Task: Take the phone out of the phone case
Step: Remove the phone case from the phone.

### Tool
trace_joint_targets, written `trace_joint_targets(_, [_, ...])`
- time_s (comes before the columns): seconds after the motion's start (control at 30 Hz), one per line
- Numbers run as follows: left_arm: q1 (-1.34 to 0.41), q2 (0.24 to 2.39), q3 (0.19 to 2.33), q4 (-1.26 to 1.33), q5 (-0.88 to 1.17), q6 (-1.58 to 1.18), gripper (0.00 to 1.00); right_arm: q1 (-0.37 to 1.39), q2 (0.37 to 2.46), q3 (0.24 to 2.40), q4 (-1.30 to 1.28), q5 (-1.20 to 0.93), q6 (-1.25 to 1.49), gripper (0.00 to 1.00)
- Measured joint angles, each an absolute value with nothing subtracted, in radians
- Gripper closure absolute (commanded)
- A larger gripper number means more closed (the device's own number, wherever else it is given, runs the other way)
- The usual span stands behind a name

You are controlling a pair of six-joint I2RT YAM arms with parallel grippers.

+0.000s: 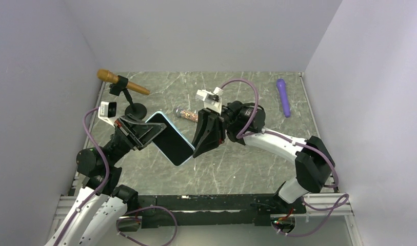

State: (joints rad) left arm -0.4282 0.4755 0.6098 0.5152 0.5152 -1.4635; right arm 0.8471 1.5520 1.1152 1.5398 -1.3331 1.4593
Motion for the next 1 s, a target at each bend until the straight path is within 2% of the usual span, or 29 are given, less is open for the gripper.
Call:
trace_joint_targets(0.13, [-0.428, 0.476, 0.610, 0.500, 0.504, -1.465, 1.00, 0.848, 1.551, 1.119, 1.527, -1.347, 1.384, 1.00])
trace_joint_targets(0.23, [-0.428, 0.479, 0.610, 0.487, 0.492, -1.477, 1.00, 0.848, 1.525, 1.121, 1.414, -1.369, 1.237, 1.00])
trace_joint_targets(0.3, [-0.428, 0.487, 0.610, 0.487, 0.485, -1.493, 1.00, 0.848, 1.496, 1.134, 1.279, -1.390, 1.113, 1.00])
trace_joint_targets(0.57, [-0.428, 0.502, 0.639, 0.472, 0.459, -1.544, 1.00, 0.851, 1.397, 1.301, 0.448, -1.413, 0.503, 1.00])
trace_joint_targets(0.77, [-0.425, 0.518, 0.640, 0.471, 0.431, -1.549, 1.00, 0.859, 1.363, 1.378, 0.017, -1.285, 0.223, 1.00])
trace_joint_targets(1.0, [-0.415, 0.609, 0.630, 0.493, 0.410, -1.557, 1.00, 0.873, 1.317, 1.364, -0.220, -1.031, 0.039, 1.00])
